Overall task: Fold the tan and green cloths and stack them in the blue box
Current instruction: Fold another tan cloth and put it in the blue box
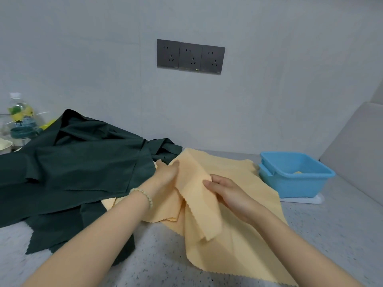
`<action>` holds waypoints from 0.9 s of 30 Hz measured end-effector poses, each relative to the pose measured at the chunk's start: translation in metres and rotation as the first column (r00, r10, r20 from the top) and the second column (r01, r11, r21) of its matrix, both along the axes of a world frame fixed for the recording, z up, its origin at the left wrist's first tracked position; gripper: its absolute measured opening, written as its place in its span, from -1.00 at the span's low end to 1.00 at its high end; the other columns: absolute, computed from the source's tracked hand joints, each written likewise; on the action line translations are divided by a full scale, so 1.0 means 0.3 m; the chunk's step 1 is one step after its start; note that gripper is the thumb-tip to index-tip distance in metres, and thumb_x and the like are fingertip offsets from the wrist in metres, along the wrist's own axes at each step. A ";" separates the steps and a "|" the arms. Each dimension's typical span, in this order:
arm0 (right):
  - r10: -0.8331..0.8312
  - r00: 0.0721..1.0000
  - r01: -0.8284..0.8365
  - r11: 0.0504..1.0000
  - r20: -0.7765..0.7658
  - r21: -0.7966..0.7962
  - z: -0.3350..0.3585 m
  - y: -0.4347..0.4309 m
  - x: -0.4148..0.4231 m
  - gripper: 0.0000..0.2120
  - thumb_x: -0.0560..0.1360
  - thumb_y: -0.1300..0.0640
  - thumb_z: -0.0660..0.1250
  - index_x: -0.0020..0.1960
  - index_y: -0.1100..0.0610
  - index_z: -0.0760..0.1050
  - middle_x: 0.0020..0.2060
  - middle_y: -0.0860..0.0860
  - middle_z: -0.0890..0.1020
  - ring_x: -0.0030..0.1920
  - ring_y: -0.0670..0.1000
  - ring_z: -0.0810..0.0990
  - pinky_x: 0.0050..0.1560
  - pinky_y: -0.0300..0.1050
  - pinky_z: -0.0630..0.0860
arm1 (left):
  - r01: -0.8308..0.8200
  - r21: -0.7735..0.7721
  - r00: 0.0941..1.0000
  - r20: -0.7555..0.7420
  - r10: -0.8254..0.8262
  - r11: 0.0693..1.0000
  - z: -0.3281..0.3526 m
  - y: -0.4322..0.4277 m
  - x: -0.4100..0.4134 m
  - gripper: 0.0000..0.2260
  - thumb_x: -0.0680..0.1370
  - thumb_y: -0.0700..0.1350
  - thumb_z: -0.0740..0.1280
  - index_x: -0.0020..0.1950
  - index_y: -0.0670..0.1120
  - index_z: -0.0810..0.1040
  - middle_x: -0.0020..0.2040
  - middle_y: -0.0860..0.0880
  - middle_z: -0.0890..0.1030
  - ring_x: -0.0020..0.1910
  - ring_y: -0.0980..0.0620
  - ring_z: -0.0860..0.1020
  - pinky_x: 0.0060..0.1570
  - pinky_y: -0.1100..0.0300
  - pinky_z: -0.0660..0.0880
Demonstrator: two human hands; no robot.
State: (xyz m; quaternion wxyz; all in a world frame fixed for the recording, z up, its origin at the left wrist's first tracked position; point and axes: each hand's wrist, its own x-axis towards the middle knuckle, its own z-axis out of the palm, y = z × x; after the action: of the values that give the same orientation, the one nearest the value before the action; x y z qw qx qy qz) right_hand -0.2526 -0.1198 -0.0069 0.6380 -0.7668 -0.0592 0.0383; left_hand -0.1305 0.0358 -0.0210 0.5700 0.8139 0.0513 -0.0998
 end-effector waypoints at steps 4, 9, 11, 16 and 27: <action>0.298 0.953 -0.299 0.954 -0.047 -0.028 0.001 0.034 -0.042 -0.81 0.62 0.14 0.17 0.06 0.15 0.55 -0.04 -0.05 0.63 0.05 -0.08 0.58 0.17 -0.26 0.45 | 0.069 -0.203 0.979 -0.174 -0.105 0.977 0.050 0.065 -0.008 -0.66 0.54 0.16 0.31 0.14 -0.06 0.41 0.17 -0.10 0.37 -0.10 -0.08 0.54 -0.11 0.05 0.57; 0.095 0.995 -0.086 0.942 0.012 -0.324 -0.066 0.000 0.010 -0.66 0.62 0.03 0.16 0.05 0.20 0.64 0.06 -0.04 0.67 0.16 -0.09 0.58 0.29 -0.26 0.37 | 0.177 0.060 0.982 -0.076 -0.172 0.982 0.029 0.108 -0.002 -0.50 0.52 0.11 0.35 0.36 -0.09 0.36 0.30 -0.09 0.42 0.12 -0.05 0.49 0.04 0.11 0.49; -0.082 0.985 0.151 0.842 0.153 -0.518 -0.116 -0.048 0.045 -0.70 0.62 0.03 0.16 0.19 0.14 0.58 0.23 -0.07 0.56 0.32 -0.11 0.45 0.31 -0.39 0.25 | 0.158 0.227 0.986 0.020 -0.167 0.961 0.003 0.107 -0.008 -0.38 0.54 0.07 0.32 0.50 -0.14 0.19 0.40 -0.09 0.36 0.15 -0.02 0.46 -0.04 0.19 0.43; -0.099 0.994 0.084 0.463 0.042 -0.883 -0.291 -0.167 0.052 -0.49 0.62 -0.20 -0.05 0.54 -0.12 0.02 0.54 -0.11 -0.01 0.54 -0.08 -0.08 0.52 -0.05 -0.14 | 0.252 0.492 0.954 0.016 -0.298 0.833 -0.083 0.082 -0.011 -0.43 0.62 0.15 0.11 0.55 -0.06 0.09 0.52 -0.08 0.22 0.48 -0.18 0.17 0.42 0.03 0.19; -0.122 0.981 0.188 0.412 0.150 -0.891 -0.364 -0.207 0.037 -0.49 0.61 -0.21 -0.08 0.53 -0.17 0.00 0.54 -0.16 -0.01 0.53 -0.13 -0.11 0.50 -0.10 -0.18 | 0.233 0.696 0.948 -0.005 -0.319 0.679 -0.137 -0.043 -0.071 -0.63 0.65 -0.03 -0.05 0.45 0.09 0.27 0.48 -0.19 0.17 0.46 -0.17 0.08 0.45 0.07 -0.01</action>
State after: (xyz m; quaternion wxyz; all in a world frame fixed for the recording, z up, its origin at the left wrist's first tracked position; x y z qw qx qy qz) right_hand -0.2415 -0.1819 -0.1162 0.1279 -0.9914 0.0219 -0.0187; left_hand -0.1520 0.0228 -0.0621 0.2073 0.9693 -0.0722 -0.1107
